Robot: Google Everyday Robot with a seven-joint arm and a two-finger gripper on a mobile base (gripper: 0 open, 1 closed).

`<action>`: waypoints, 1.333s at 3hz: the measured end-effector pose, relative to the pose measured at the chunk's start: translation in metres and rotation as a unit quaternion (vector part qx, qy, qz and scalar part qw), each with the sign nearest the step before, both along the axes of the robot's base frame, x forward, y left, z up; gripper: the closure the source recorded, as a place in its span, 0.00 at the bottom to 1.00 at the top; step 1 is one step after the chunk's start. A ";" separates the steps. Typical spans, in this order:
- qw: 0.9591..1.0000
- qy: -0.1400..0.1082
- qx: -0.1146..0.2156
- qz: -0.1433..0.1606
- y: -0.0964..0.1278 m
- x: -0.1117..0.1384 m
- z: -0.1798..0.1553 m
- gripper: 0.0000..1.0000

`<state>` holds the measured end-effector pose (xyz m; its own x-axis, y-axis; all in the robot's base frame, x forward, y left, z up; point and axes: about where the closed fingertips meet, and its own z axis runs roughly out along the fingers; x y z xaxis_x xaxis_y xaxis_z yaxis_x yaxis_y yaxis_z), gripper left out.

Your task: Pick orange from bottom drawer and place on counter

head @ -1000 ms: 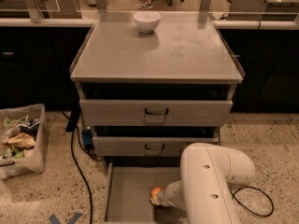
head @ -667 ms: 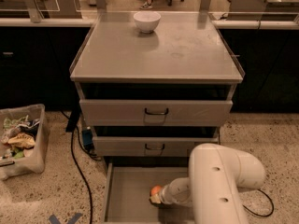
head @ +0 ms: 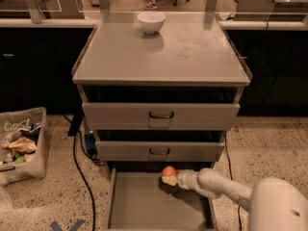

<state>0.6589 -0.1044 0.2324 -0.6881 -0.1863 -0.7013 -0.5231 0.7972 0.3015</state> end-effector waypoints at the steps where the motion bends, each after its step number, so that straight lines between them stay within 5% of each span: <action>1: 0.997 -0.019 0.055 -0.048 -0.059 0.027 0.035 1.00; 3: 0.998 -0.024 0.049 -0.031 -0.053 0.007 0.040 1.00; 4: 0.998 -0.004 0.052 -0.023 -0.060 -0.035 0.054 1.00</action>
Offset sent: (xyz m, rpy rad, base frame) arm 0.0336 -0.0591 0.0458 0.1098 -0.0388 -0.0955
